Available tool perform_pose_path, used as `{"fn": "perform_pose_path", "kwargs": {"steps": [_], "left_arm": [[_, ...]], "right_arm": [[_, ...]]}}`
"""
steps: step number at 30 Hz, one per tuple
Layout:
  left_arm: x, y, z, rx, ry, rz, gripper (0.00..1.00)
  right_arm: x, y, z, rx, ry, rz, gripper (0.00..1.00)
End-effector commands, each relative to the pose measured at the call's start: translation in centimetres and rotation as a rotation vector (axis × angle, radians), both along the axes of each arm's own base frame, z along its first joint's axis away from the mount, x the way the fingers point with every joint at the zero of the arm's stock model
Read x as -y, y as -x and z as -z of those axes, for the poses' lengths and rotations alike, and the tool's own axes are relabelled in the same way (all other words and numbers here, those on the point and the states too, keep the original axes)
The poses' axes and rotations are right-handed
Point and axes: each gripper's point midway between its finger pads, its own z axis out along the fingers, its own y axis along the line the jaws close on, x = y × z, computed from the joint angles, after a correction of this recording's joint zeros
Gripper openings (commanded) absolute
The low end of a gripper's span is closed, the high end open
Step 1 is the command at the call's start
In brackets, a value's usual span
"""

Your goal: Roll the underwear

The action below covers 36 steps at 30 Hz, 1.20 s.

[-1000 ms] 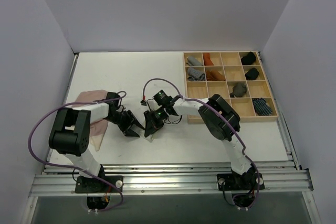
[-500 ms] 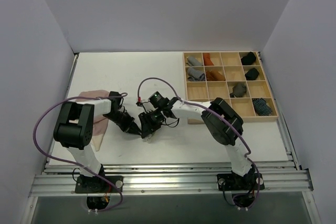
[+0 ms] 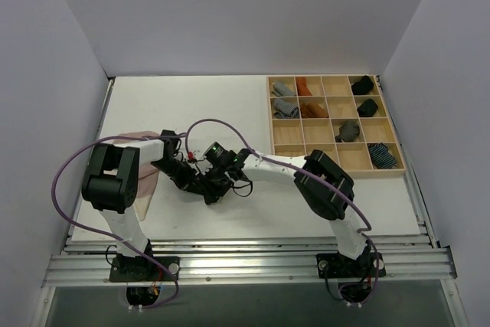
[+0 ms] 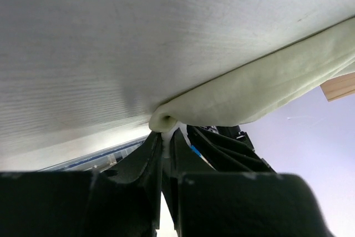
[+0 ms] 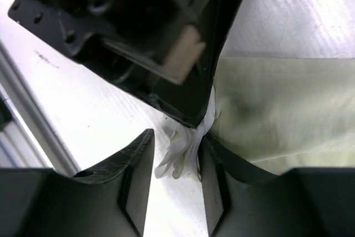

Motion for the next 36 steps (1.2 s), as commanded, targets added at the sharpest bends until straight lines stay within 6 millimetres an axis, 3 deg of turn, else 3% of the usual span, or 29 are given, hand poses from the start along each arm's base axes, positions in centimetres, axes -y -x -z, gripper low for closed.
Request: {"fn": "perform_pose_path", "kwargs": {"steps": [1, 2, 3, 4, 6, 8, 9, 14, 16, 17, 19, 20, 22, 25, 36], "left_arm": [[-0.3, 0.3, 0.9, -0.063, -0.03, -0.008, 0.06], [-0.3, 0.3, 0.8, -0.069, -0.031, -0.012, 0.06], [-0.3, 0.2, 0.7, -0.065, -0.029, -0.009, 0.06], [-0.4, 0.1, 0.5, -0.062, -0.026, -0.014, 0.06], [-0.4, -0.4, -0.2, -0.033, -0.018, -0.02, 0.13], [-1.1, -1.2, -1.3, 0.029, -0.02, -0.022, 0.26], [-1.6, -1.4, -1.4, 0.052, -0.039, -0.022, 0.38], [-2.8, -2.7, -3.8, 0.256, -0.085, 0.031, 0.53], [-2.5, -2.1, -3.9, 0.292, -0.069, 0.044, 0.55], [-2.1, -2.7, -4.7, 0.364, -0.043, 0.032, 0.55], [-1.7, -1.3, -4.1, 0.363, -0.005, 0.015, 0.55], [-1.3, -2.0, -4.6, 0.426, 0.02, -0.004, 0.56], [-1.0, -1.1, -3.9, 0.441, 0.043, -0.017, 0.56], [-0.2, -1.4, -4.0, 0.498, 0.084, -0.019, 0.56], [-1.1, -0.8, -0.8, 0.467, -0.005, -0.069, 0.56]], "right_arm": [[2.8, -0.6, 2.5, 0.101, 0.173, 0.013, 0.32], [2.8, -0.9, 2.7, 0.103, 0.176, 0.023, 0.28], [2.9, -0.8, 3.0, 0.096, 0.181, 0.031, 0.13], [2.8, -1.0, 3.0, 0.089, 0.178, 0.04, 0.07], [2.5, -0.9, 2.9, -0.002, 0.122, 0.065, 0.0], [1.8, -0.2, 2.1, -0.127, 0.018, 0.069, 0.0], [2.1, -1.0, 1.8, -0.17, -0.013, 0.098, 0.0], [0.8, -0.4, -0.8, -0.374, -0.157, 0.133, 0.0], [0.7, -0.8, -1.7, -0.441, -0.222, 0.157, 0.0], [0.4, -1.0, -2.1, -0.466, -0.254, 0.174, 0.0], [0.8, -1.0, -2.0, -0.52, -0.268, 0.194, 0.0], [0.6, -1.1, -2.2, -0.543, -0.281, 0.206, 0.0], [0.6, -1.3, -1.9, -0.577, -0.287, 0.216, 0.0], [0.5, -1.7, -1.7, -0.611, -0.309, 0.236, 0.0], [0.3, -2.0, -1.6, -0.677, -0.361, 0.281, 0.0]]}}
